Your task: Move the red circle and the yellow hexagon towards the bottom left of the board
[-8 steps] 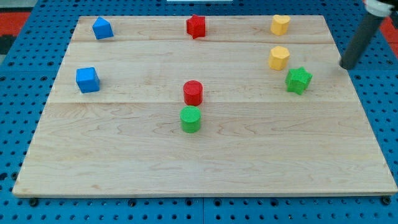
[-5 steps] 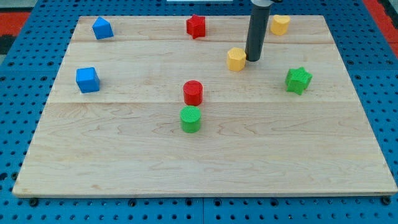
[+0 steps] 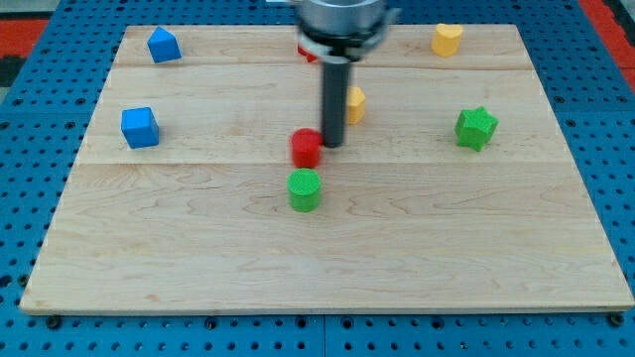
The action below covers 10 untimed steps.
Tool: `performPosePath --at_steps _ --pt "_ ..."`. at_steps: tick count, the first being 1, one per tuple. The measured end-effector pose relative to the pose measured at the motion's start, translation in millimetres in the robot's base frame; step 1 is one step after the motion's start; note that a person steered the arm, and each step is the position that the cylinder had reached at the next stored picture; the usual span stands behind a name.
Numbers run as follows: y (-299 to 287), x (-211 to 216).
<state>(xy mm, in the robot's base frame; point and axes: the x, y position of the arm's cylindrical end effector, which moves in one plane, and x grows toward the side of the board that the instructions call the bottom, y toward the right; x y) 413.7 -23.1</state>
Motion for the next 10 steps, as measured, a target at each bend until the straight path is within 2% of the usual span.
performPosePath --at_steps 1,2,6,7,8,9,10 --pt "-87.1 33.4" --pt "-127.4 84.5" --pt "-129.7 79.2" --pt "-102.3 41.0" --pt "-35.4 -17.5" --pt "-27.1 -61.1" --pt "44.3 -106.0"
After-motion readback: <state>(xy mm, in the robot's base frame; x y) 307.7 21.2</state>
